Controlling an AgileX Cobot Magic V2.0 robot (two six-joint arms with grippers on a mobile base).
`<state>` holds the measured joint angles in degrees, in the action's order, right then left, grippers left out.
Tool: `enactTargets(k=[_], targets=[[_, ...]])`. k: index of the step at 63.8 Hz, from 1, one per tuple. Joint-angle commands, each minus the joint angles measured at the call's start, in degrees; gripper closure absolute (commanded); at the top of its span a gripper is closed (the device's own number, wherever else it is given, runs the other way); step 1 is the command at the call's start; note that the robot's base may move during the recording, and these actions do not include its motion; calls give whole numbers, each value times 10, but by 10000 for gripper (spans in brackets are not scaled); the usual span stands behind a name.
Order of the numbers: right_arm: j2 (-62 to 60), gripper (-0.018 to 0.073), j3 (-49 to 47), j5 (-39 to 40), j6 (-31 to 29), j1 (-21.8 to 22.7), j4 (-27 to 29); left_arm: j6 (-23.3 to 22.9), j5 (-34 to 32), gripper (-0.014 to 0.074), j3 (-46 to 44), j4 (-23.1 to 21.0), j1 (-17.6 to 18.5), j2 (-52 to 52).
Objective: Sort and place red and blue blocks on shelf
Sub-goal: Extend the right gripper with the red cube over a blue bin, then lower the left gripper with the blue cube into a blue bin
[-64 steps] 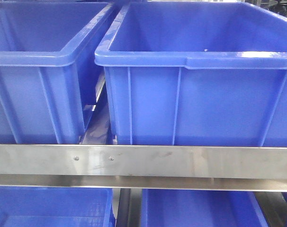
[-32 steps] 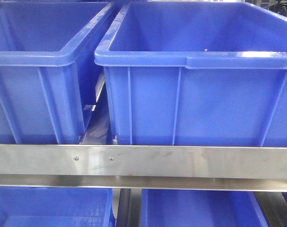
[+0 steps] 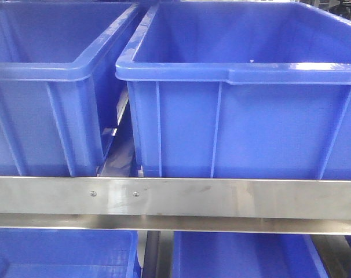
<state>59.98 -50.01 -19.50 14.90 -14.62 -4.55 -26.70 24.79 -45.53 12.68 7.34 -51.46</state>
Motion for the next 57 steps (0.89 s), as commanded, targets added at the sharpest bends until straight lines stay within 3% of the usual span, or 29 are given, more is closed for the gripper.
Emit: enactTargets(k=[1,22,57], targets=[[19,509,-40,52,-1,2,-9,8,-50,472,-39,7,0,-27],[86,509,-77,54,-1,2,-9,8,-51,472,-71,9,0,-125],[92,509,-77,56,-1,2,-9,8,-79,472,-72,9,0,-140]])
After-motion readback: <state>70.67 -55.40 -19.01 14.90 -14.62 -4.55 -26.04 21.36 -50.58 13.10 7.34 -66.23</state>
